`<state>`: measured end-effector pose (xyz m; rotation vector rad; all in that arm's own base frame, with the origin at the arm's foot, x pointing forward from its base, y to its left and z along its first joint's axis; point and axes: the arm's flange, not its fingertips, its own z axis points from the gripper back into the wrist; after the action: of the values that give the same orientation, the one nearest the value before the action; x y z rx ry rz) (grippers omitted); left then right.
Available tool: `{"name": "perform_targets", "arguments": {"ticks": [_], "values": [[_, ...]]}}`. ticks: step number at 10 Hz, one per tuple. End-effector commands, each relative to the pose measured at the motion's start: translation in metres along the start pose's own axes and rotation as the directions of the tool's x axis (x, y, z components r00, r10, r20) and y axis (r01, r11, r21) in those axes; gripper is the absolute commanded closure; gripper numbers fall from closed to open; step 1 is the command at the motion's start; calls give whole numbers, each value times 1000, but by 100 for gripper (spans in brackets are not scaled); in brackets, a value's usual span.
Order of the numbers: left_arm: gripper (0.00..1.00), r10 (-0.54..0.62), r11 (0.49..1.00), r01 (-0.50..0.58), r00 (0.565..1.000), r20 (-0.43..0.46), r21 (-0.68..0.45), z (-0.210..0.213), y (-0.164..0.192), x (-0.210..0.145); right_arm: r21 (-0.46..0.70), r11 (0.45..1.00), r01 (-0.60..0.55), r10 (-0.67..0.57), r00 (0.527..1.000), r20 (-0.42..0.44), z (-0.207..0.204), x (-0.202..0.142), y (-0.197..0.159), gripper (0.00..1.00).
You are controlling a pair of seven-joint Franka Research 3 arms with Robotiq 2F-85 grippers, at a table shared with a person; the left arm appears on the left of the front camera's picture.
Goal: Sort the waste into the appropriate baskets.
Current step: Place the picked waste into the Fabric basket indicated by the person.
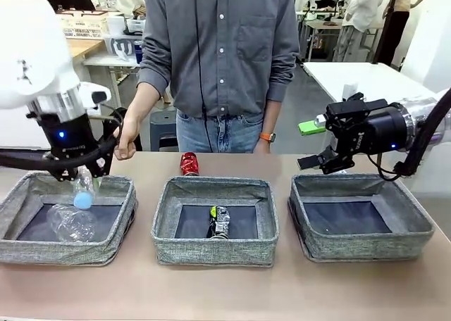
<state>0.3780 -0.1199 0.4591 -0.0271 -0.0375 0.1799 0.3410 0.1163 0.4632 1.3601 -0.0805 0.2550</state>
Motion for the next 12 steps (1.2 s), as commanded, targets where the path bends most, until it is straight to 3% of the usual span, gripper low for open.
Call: {"name": "perform_targets", "arguments": {"ticks": [1,3,4,5,6,7,8,9,12], "values": [[79,-30,1000,30,999,33,9,-15,4,-1,-4,1000,-10,10,1000,-9,1,-1,1,0],[79,-39,999,38,999,34,31,-17,3,0,-4,1000,-10,10,1000,-9,1,-1,1,0],[21,-54,998,53,998,31,45,-17,4,0,-4,1000,-10,10,1000,-9,1,-1,1,0],[21,-60,997,58,998,33,45,-17,4,-1,-4,1000,-10,10,1000,-9,1,-1,1,0],[0,-57,997,55,998,32,48,-18,6,-2,-4,1000,-10,10,1000,-9,1,-1,1,0],[20,-62,997,60,997,35,52,-18,5,-3,-4,1000,-10,10,1000,-9,1,-1,1,0],[6,-63,997,61,997,34,55,-18,4,-3,-4,1000,-10,10,1000,-9,1,-1,1,0],[0,-69,996,67,997,36,60,-17,3,-2,-4,1000,-10,10,1000,-9,1,-1,1,0],[0,-66,996,64,997,42,60,-15,3,-1,-4,1000,-10,10,1000,-9,1,-1,1,0]]}}
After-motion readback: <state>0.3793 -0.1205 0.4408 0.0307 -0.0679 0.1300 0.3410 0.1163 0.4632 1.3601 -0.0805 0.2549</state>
